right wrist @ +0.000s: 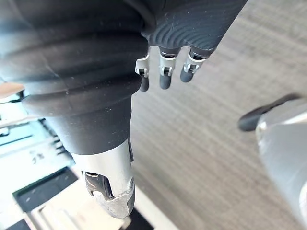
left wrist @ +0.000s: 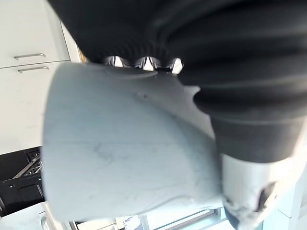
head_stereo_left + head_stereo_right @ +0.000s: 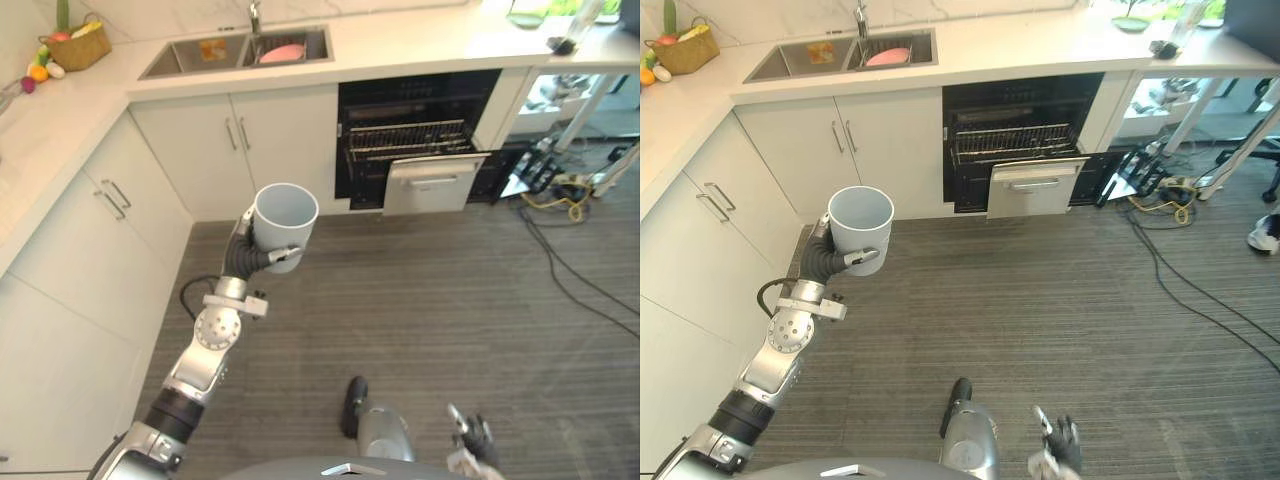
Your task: Walk over to the sink, pick up the cup, carry it to the dishwasher, place the cup inside the dishwasher, then close the dishwasher door
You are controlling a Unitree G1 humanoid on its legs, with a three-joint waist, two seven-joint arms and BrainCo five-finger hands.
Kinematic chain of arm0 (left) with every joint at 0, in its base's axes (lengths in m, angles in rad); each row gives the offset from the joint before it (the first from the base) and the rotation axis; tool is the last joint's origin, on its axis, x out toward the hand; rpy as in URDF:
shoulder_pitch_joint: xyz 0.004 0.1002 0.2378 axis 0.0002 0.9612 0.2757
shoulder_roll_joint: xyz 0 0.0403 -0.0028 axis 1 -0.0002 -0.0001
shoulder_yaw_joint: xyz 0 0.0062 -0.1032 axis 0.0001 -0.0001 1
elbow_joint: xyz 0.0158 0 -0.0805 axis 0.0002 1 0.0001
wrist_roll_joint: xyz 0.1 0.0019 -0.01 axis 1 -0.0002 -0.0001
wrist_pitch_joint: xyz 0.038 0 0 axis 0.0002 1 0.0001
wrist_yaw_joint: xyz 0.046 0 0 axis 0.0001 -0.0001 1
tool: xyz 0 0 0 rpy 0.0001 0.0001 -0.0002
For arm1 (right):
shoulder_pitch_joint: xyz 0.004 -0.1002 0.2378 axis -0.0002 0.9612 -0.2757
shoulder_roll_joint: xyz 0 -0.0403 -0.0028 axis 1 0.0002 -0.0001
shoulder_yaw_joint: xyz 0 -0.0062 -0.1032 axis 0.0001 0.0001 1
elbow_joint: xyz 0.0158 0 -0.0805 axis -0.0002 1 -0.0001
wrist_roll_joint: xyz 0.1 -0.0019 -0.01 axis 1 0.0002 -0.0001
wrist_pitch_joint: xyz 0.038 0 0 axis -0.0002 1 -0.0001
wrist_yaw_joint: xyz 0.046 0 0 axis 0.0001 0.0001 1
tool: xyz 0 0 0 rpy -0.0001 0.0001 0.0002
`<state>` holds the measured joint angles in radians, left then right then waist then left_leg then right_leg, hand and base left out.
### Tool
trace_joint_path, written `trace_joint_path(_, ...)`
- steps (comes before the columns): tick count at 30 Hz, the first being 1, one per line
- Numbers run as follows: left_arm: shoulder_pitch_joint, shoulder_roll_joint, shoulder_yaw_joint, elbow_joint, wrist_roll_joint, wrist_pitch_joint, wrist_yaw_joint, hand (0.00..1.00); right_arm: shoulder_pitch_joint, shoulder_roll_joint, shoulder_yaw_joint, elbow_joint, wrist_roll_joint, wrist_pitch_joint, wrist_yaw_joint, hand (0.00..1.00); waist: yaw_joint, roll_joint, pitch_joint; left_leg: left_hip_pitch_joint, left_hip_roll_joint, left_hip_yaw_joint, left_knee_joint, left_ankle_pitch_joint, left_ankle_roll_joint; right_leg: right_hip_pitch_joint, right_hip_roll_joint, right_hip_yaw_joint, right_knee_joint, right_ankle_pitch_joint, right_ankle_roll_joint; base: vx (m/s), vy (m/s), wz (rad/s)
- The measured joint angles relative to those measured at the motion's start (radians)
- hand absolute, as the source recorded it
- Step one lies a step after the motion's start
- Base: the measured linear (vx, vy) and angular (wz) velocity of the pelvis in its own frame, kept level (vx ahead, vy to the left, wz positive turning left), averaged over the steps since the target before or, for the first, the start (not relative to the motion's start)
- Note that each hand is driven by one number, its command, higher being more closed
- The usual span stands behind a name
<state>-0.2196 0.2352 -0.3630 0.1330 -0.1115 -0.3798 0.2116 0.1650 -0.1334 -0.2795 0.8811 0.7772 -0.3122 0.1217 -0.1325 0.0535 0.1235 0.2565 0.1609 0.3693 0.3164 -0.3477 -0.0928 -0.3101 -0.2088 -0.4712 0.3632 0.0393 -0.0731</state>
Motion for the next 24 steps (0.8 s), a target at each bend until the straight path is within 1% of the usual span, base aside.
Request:
trace_joint_path(1, -0.002, 0.0, -0.012, 0.002, 0.001, -0.006, 0.003, 1.0, -0.01, 0.004, 0.003, -0.042, -0.001, -0.007, 0.0, 0.0, 0.01, -0.006, -0.003, 0.012, 0.01, 0.009, 0.045, 0.004, -0.001, -0.009, -0.013, 0.013, 0.085, -0.063, 0.005, 0.32, -0.095, -0.18)
trace_joint_path(2, 0.002, -0.009, -0.033, 0.0, 0.01, -0.01, 0.015, 1.0, -0.02, 0.002, 0.003, -0.088, 0.001, -0.007, -0.003, 0.0, 0.024, -0.021, -0.002, 0.011, 0.012, 0.009, 0.106, 0.021, -0.016, -0.019, -0.02, 0.023, 0.149, -0.112, 0.013, 0.31, -0.108, -0.25)
trace_joint_path(3, 0.01, -0.014, -0.04, -0.005, 0.015, -0.011, 0.025, 1.0, -0.024, -0.002, 0.003, -0.111, 0.0, -0.006, -0.003, 0.0, 0.029, -0.021, -0.003, 0.003, 0.022, 0.01, 0.15, 0.032, -0.03, -0.015, -0.019, 0.023, 0.159, -0.126, 0.013, 0.28, -0.11, -0.33)
trace_joint_path(4, 0.02, -0.024, -0.055, -0.009, 0.029, -0.01, 0.037, 1.0, -0.031, -0.007, 0.002, -0.163, -0.001, -0.006, -0.003, 0.0, 0.036, -0.008, -0.001, -0.029, 0.061, 0.008, 0.269, 0.074, -0.083, 0.012, 0.003, 0.023, 0.151, -0.142, 0.016, 0.26, -0.081, -0.32)
trace_joint_path(5, 0.025, -0.027, -0.062, -0.019, 0.034, -0.009, 0.043, 1.0, -0.032, -0.008, 0.002, -0.186, -0.007, -0.006, -0.003, 0.0, 0.04, -0.003, 0.0, -0.06, 0.083, -0.01, 0.343, 0.117, -0.099, 0.029, 0.018, 0.024, 0.139, -0.147, 0.016, 0.32, -0.088, -0.48)
trace_joint_path(6, 0.051, -0.033, -0.067, -0.072, 0.037, -0.004, 0.045, 1.0, -0.032, -0.01, 0.005, -0.235, -0.031, -0.005, -0.003, 0.0, 0.05, 0.012, 0.002, -0.136, 0.116, -0.074, 0.498, 0.266, -0.117, 0.068, 0.051, 0.026, 0.109, -0.153, 0.015, 0.37, -0.028, -0.69)
trace_joint_path(7, 0.088, -0.03, -0.063, -0.13, 0.038, -0.001, 0.046, 1.0, -0.031, -0.018, 0.023, -0.268, -0.048, -0.004, -0.003, 0.0, 0.067, 0.012, 0.001, -0.201, 0.129, -0.109, 0.629, 0.417, -0.146, 0.106, 0.064, 0.042, 0.07, -0.164, 0.014, 0.33, 0.032, -0.82)
trace_joint_path(8, 0.1, -0.036, -0.061, -0.15, 0.038, 0.002, 0.047, 1.0, -0.034, -0.028, 0.035, -0.287, -0.05, -0.003, -0.003, 0.0, 0.075, 0.012, 0.003, -0.243, 0.129, -0.116, 0.69, 0.362, -0.157, 0.11, 0.076, 0.067, 0.064, -0.167, 0.015, 0.35, 0.122, -0.97)
trace_joint_path(9, 0.113, -0.042, -0.059, -0.173, 0.039, 0.01, 0.049, 1.0, -0.046, -0.046, 0.055, -0.331, -0.056, 0.007, -0.002, 0.0, 0.084, 0.024, -0.001, -0.313, 0.117, -0.107, 0.75, 0.227, -0.139, 0.125, 0.084, 0.1, 0.062, -0.177, 0.009, 0.33, 0.121, -0.99)
trace_joint_path(10, 0.124, -0.042, -0.048, -0.185, 0.039, 0.015, 0.052, 1.0, -0.068, -0.054, 0.088, -0.377, -0.061, 0.014, -0.001, 0.0, 0.089, 0.017, 0.001, -0.347, 0.091, -0.079, 0.709, 0.125, -0.074, 0.143, 0.085, 0.143, 0.063, -0.188, 0.012, 0.34, 0.101, -1.08)
trace_joint_path(11, 0.134, -0.042, -0.039, -0.196, 0.039, 0.014, 0.059, 1.0, -0.081, -0.056, 0.11, -0.403, -0.062, 0.015, 0.0, 0.0, 0.098, 0.013, 0.004, -0.359, 0.075, -0.068, 0.66, 0.089, -0.058, 0.15, 0.084, 0.171, 0.063, -0.189, 0.015, 0.32, 0.094, -1.25)
trace_joint_path(12, 0.146, -0.042, -0.03, -0.208, 0.041, 0.01, 0.079, 1.0, -0.108, -0.06, 0.145, -0.453, -0.071, 0.015, 0.004, 0.0, 0.116, 0.006, 0.004, -0.379, 0.041, -0.077, 0.523, 0.044, -0.034, 0.155, 0.084, 0.223, 0.064, -0.196, 0.025, 0.29, 0.129, -1.23)
trace_joint_path(13, 0.147, -0.044, -0.03, -0.208, 0.052, 0.006, 0.096, 1.0, -0.141, -0.068, 0.184, -0.48, -0.077, 0.014, 0.007, 0.0, 0.121, 0.003, 0.005, -0.403, 0.014, -0.116, 0.347, 0.035, -0.022, 0.161, 0.08, 0.267, 0.063, -0.214, 0.042, 0.32, 0.204, -1.13)
trace_joint_path(14, 0.149, -0.051, -0.032, -0.199, 0.076, -0.002, 0.117, 1.0, -0.18, -0.07, 0.215, -0.481, -0.077, 0.015, 0.004, 0.0, 0.115, -0.008, 0.01, -0.421, -0.002, -0.148, 0.165, 0.066, -0.019, 0.173, 0.067, 0.293, 0.064, -0.228, 0.06, 0.26, 0.209, -0.62)
trace_joint_path(15, 0.152, -0.057, -0.033, -0.198, 0.084, -0.003, 0.128, 1.0, -0.195, -0.071, 0.229, -0.481, -0.077, 0.015, 0.001, 0.0, 0.109, -0.013, 0.01, -0.429, -0.002, -0.153, 0.078, 0.095, -0.024, 0.178, 0.055, 0.298, 0.064, -0.234, 0.069, 0.26, 0.246, -0.29)
trace_joint_path(16, 0.156, -0.07, -0.034, -0.195, 0.106, -0.007, 0.151, 1.0, -0.211, -0.072, 0.244, -0.481, -0.077, 0.019, -0.004, 0.0, 0.097, -0.015, 0.01, -0.449, 0.012, -0.153, -0.033, 0.148, -0.039, 0.19, 0.043, 0.3, 0.062, -0.243, 0.084, 0.26, 0.257, -0.04)
trace_joint_path(17, 0.155, -0.081, -0.033, -0.19, 0.119, -0.013, 0.165, 1.0, -0.22, -0.076, 0.249, -0.482, -0.078, 0.026, -0.007, 0.0, 0.087, -0.011, 0.011, -0.471, 0.033, -0.146, -0.087, 0.177, -0.051, 0.2, 0.04, 0.298, 0.062, -0.252, 0.098, 0.26, 0.268, 0.07)
trace_joint_path(18, 0.149, -0.094, -0.033, -0.181, 0.13, -0.018, 0.184, 1.0, -0.221, -0.078, 0.244, -0.48, -0.079, 0.035, -0.018, 0.0, 0.074, -0.006, 0.012, -0.497, 0.068, -0.115, -0.117, 0.198, -0.065, 0.215, 0.038, 0.292, 0.07, -0.271, 0.127, 0.28, 0.305, 0.09)
trace_joint_path(19, 0.136, -0.102, -0.037, -0.145, 0.147, -0.025, 0.203, 1.0, -0.208, -0.078, 0.235, -0.48, -0.079, 0.037, -0.021, 0.0, 0.068, -0.005, 0.014, -0.497, 0.09, -0.076, -0.129, 0.245, -0.057, 0.244, 0.026, 0.295, 0.095, -0.307, 0.16, 0.33, 0.335, -0.03)
trace_joint_path(20, 0.122, -0.095, -0.036, -0.107, 0.159, -0.027, 0.221, 1.0, -0.201, -0.076, 0.233, -0.481, -0.079, 0.037, -0.017, 0.0, 0.066, -0.023, 0.019, -0.467, 0.076, -0.064, -0.095, 0.331, -0.054, 0.28, -0.007, 0.305, 0.106, -0.337, 0.185, 0.34, 0.328, -0.11)
trace_joint_path(21, 0.116, -0.091, -0.032, -0.093, 0.162, -0.027, 0.227, 1.0, -0.201, -0.079, 0.232, -0.484, -0.079, 0.037, -0.013, 0.0, 0.06, -0.036, 0.023, -0.469, 0.063, -0.074, -0.06, 0.332, -0.053, 0.3, -0.022, 0.308, 0.093, -0.341, 0.186, 0.35, 0.332, -0.23)
trace_joint_path(22, 0.106, -0.083, -0.029, -0.08, 0.162, -0.025, 0.243, 1.0, -0.199, -0.096, 0.224, -0.501, -0.079, 0.036, -0.007, 0.0, 0.061, -0.045, 0.024, -0.482, 0.034, -0.099, 0.004, 0.318, -0.031, 0.34, -0.041, 0.302, 0.042, -0.341, 0.156, 0.37, 0.346, -0.37)
trace_joint_path(23, 0.081, -0.066, -0.024, -0.082, 0.161, -0.021, 0.243, 1.0, -0.202, -0.104, 0.201, -0.533, -0.075, 0.035, 0.013, 0.0, 0.075, -0.062, 0.019, -0.486, 0.016, -0.09, 0.032, 0.315, 0.021, 0.313, -0.08, 0.281, 0.192, -0.359, 0.148, 0.37, 0.339, -0.35)
trace_joint_path(24, 0.065, -0.048, -0.024, -0.081, 0.16, -0.019, 0.242, 1.0, -0.201, -0.101, 0.187, -0.551, -0.07, 0.035, 0.025, 0.0, 0.073, -0.08, 0.015, -0.488, 0.0, -0.086, 0.048, 0.31, 0.045, 0.294, -0.099, 0.263, 0.308, -0.356, 0.158, 0.43, 0.284, -0.13)
